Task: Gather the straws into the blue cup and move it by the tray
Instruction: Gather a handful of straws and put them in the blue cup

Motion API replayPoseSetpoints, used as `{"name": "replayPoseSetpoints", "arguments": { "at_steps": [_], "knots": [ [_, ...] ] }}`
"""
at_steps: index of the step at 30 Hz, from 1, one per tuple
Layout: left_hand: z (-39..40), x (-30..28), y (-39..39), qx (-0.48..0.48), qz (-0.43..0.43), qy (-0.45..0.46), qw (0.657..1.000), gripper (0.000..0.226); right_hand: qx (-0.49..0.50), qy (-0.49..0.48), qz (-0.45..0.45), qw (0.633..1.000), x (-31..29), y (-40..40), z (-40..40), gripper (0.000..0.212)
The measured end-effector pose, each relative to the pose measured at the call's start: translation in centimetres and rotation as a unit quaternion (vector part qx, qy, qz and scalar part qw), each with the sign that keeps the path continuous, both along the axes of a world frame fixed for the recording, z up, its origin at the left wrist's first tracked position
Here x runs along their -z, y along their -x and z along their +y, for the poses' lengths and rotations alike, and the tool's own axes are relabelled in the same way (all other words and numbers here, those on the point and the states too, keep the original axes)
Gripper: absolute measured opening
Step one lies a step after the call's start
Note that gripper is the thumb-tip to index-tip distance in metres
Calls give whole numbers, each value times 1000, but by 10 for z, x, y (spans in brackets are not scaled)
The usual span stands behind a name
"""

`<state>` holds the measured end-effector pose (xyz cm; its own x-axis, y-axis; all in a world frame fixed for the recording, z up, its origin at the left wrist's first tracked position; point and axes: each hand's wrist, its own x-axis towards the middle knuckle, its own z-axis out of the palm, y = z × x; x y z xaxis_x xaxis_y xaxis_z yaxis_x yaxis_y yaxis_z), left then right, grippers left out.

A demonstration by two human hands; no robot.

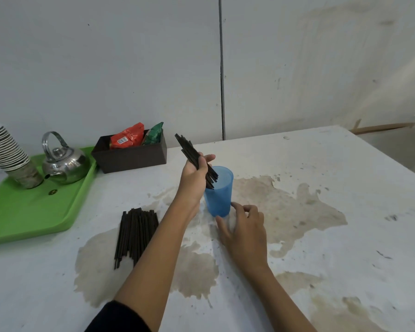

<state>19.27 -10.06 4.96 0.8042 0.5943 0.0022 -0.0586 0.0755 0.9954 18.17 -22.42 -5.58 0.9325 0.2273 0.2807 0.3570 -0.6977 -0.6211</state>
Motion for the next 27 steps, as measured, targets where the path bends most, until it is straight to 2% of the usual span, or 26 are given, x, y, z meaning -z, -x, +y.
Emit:
{"name": "replayPoseSetpoints", "arguments": {
  "at_steps": [6, 13, 15, 19, 23, 27],
  "knots": [
    [1, 6, 1, 45, 74, -54, 995, 17, -2, -6, -2, 1000, 1, 0, 0, 60],
    [4, 10, 6, 53, 81, -62, 993, 20, -13, -13, -5, 1000, 2, 1, -2, 54],
    [5, 9, 9, 62, 84, -63, 992, 27, -18, -23, -3, 1000, 1, 1, -3, 53],
    [6, 4, 19, 72, 94, -62, 991, 56, -20, -42, -3, 999, 1, 1, -3, 43],
    [9, -2, 26, 70, 107, -44, 991, 45, -21, -83, 13, 996, -2, 3, -5, 24],
    [18, 2, 32, 40, 96, -54, 993, 59, -53, -94, 3, 994, -5, 6, -7, 22]
  ]
}}
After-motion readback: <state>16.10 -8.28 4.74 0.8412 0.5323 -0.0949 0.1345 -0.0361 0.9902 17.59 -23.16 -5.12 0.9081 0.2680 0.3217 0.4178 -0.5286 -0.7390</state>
